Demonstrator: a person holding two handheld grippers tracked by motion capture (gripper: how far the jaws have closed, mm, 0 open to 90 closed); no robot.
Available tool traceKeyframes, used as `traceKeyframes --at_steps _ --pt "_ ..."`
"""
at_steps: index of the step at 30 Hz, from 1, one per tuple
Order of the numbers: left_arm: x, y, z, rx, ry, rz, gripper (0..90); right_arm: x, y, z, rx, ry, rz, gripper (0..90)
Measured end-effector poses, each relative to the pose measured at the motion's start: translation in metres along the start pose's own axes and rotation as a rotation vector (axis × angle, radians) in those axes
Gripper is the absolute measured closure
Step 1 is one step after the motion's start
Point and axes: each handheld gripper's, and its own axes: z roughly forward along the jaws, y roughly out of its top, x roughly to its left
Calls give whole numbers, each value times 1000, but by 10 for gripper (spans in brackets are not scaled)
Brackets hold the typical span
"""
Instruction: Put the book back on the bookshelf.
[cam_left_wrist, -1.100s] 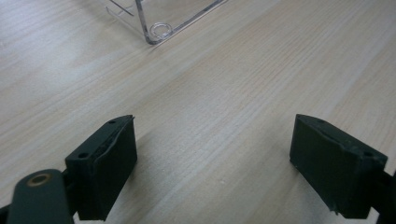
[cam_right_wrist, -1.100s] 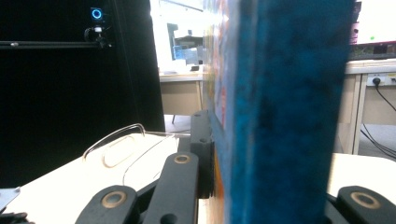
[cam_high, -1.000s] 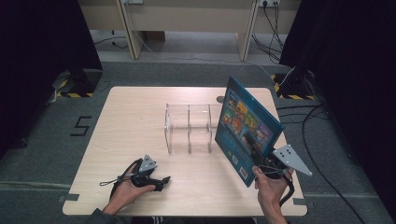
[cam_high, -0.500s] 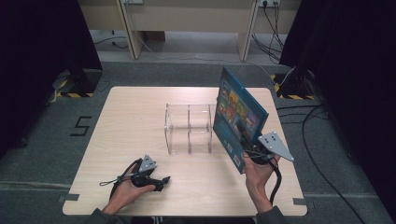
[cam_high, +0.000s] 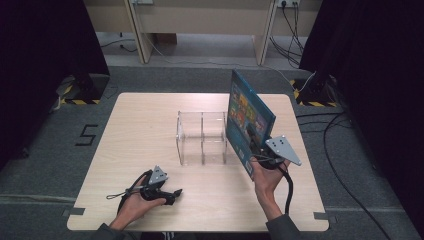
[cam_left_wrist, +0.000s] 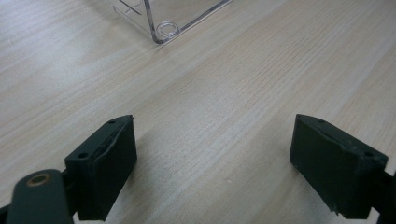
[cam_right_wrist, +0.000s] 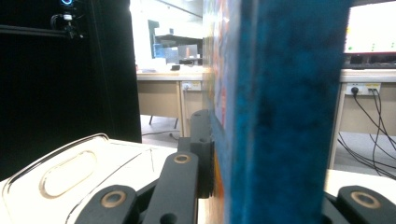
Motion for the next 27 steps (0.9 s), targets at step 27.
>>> traceKeyframes --at_steps 27 --pt "-1 -1 -1 5 4 -2 137 -4 -26 1 -19 -23 88 811"
